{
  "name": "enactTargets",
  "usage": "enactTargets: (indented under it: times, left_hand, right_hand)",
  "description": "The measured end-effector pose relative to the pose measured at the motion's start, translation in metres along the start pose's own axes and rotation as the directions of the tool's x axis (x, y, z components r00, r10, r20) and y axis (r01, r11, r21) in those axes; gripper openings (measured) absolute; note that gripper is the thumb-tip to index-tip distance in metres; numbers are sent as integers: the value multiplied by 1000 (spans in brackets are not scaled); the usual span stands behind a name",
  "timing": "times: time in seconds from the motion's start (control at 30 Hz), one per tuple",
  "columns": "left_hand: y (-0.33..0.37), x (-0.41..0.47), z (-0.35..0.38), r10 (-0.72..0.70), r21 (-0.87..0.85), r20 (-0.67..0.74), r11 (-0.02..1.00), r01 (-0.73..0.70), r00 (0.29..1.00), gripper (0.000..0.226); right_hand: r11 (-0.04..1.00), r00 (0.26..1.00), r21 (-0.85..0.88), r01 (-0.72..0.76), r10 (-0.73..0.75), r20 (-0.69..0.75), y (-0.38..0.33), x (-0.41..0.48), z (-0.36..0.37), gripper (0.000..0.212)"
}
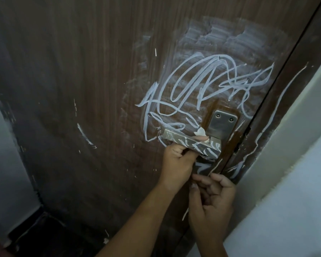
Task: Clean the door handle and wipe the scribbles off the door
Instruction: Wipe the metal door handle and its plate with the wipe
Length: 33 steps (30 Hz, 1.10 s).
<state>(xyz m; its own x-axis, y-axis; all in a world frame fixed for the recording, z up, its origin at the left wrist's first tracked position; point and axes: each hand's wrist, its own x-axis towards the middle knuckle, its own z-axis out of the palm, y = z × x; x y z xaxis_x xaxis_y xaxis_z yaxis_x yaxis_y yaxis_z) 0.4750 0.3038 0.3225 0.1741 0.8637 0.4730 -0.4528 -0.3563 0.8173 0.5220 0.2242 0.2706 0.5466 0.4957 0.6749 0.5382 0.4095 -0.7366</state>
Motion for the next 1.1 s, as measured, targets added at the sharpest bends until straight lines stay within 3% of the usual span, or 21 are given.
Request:
enactTargets:
  times: [0.07, 0.17, 0.27, 0.43, 0.5, 0.57, 0.67, 0.77, 0.83, 0.9, 1.0, 1.1]
  left_hand:
    - [2, 0, 3, 8, -4, -14, 1000, -8, 1000, 28]
    - [-1, -2, 1, 47, 58, -35, 997, -45, 998, 13]
    - [-4, -2, -1, 13, 95, -70, 995, -6, 997, 13]
    - [6, -6, 14, -67, -55, -129, 997, 60, 989, 30]
    - [6, -4, 15, -85, -55, -147, 995, 77, 985, 22]
    - [5, -3, 11, -89, -22, -142, 996, 87, 986, 9]
    - [5, -16, 7, -90, -38, -191, 996, 84, 977, 12]
    - [3, -31, 6, -162, -199, -229, 973, 117, 960, 12]
    - [4, -39, 5, -176, -237, -225, 964, 122, 958, 15]
    - [10, -42, 5, -173, -188, -187, 972, 138, 967, 17]
    - [19, -45, 5, -205, -113, -133, 975, 191, 970, 15]
    - [21, -48, -1, -170, -8, -88, 985, 170, 982, 16]
  right_hand:
    - [1000, 1000, 8, -5, 5, 11, 0, -1, -1, 47]
    - [1000, 999, -13, -11, 11, 30, -1, -1, -4, 50]
    - [999, 999, -22, -25, 26, 34, -3, -2, -7, 56]
    - [999, 999, -27, -25, 26, 42, -6, -7, -13, 57]
    - [999, 998, -42, -29, 31, 54, -8, -8, -17, 57]
    - [998, 997, -46, -50, 53, 50, -10, -5, -20, 54]
    - [993, 993, -30, -117, 117, -13, -14, 2, -22, 38]
    - [968, 962, 103, -230, 242, -126, -17, 8, -18, 19]
    - [919, 926, 189, -347, 367, -85, -20, 10, -12, 12]
    - [852, 888, 288, -438, 459, -7, -24, 13, -6, 18]
    - [830, 890, 356, -429, 456, 10, -29, 20, 2, 30]
    - [830, 896, 391, -398, 443, -28, -31, 24, 5, 16]
